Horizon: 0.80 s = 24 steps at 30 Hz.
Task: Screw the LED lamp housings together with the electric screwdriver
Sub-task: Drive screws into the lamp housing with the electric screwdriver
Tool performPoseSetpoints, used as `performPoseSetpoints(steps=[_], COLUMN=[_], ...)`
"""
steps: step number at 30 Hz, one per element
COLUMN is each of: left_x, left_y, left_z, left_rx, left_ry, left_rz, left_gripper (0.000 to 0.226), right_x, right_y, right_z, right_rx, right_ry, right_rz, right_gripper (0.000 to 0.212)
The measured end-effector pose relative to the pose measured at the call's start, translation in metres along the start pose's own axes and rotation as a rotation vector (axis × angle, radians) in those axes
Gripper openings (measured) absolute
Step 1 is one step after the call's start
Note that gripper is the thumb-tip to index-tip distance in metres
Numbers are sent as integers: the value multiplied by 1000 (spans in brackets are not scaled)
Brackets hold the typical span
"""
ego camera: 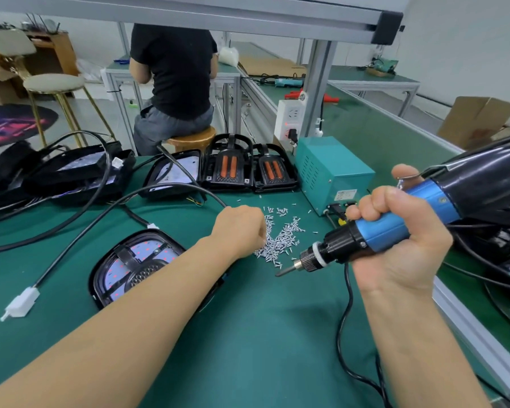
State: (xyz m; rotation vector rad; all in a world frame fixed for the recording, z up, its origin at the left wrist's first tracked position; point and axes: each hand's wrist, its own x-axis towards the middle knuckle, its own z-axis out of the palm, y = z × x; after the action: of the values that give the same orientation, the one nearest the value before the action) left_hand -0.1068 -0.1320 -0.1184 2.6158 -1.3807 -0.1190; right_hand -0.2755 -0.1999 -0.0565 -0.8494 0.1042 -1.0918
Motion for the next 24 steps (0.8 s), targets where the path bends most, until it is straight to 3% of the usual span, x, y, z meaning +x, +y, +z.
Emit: performPoseSetpoints(steps=[18,24], left_x=[-4,-19], left_y=[6,-6], left_z=[4,-17], left_rx=[117,-579], left_ry=[-46,128], left_rz=[9,-139], left_gripper=[13,14], right_x=[-2,-2], right_y=[-7,-15], right_z=[-3,1], right_rx=[-8,-6], right_ry=[-14,13], right_rz=[-3,-22], right_gripper=[23,24])
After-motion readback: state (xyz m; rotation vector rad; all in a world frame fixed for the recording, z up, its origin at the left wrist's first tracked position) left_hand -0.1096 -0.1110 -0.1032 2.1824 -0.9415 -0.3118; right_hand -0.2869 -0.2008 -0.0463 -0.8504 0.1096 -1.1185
